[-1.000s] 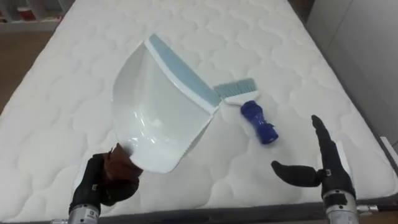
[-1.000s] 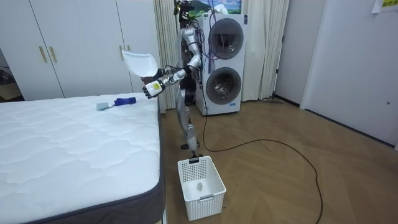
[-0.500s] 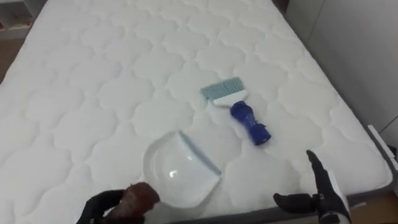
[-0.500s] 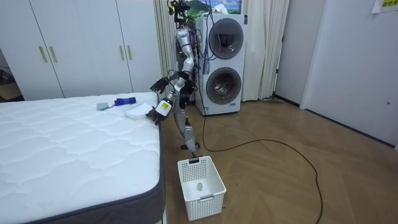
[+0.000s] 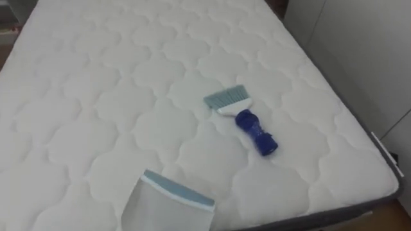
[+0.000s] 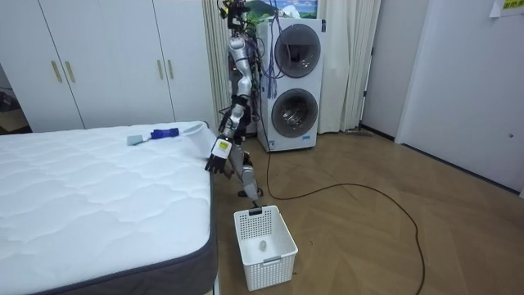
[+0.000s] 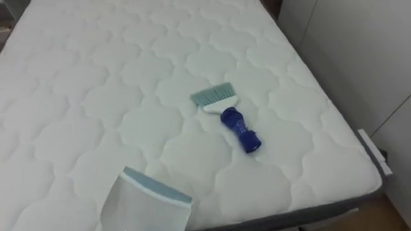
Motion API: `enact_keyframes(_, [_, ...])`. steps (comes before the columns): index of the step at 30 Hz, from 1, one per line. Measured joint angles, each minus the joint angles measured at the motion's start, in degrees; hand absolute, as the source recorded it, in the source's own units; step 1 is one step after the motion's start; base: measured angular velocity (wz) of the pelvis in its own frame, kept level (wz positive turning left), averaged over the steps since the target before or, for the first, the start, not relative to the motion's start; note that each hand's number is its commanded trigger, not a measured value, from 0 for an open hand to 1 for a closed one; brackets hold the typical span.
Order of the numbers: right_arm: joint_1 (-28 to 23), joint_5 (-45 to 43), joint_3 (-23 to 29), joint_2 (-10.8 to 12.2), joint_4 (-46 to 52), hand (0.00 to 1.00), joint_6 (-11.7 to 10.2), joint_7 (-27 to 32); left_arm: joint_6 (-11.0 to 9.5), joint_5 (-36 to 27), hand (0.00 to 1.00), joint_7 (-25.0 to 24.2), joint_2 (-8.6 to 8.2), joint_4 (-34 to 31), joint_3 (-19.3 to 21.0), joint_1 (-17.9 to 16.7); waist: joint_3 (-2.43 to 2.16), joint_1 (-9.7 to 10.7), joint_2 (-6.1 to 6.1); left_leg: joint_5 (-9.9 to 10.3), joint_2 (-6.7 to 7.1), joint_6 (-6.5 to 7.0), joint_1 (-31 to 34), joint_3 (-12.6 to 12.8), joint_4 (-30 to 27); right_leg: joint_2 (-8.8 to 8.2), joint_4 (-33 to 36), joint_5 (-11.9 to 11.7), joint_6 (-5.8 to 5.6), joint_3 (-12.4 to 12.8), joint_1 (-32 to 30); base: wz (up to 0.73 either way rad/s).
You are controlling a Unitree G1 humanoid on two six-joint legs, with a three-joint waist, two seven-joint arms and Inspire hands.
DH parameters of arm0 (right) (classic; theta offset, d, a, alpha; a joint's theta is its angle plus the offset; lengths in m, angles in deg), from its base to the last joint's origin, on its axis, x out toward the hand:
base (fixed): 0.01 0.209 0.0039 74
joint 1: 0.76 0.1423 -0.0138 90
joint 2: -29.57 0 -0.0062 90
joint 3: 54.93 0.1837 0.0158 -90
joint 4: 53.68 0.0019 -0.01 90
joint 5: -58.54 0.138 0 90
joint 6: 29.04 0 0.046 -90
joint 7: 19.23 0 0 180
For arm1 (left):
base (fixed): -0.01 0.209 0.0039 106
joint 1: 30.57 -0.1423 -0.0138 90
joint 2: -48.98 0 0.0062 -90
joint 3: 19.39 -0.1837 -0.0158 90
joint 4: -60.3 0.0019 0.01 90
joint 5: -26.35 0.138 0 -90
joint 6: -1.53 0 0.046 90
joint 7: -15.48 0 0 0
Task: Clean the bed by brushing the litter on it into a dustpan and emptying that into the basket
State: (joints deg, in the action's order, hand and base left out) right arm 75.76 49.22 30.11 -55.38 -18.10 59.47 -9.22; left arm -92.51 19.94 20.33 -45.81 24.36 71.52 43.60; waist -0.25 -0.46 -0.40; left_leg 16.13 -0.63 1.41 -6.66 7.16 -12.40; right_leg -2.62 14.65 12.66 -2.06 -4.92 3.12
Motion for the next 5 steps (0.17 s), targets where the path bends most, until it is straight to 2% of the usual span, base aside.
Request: enact_keyframes(5, [-0.16,-1.00,1.11,0.09,-5.29,0.00,3.51,-2.53,0.40,2.24,0.00,0.02,-0.16,0.03,1.64,-0.34,-0.03,-0.03,-0.59,-0.31,0.08,-0.10,-0.72,-1.24,0.19,-0.03,-0.97,-0.03,0.05,-0.69,1.37,0.06])
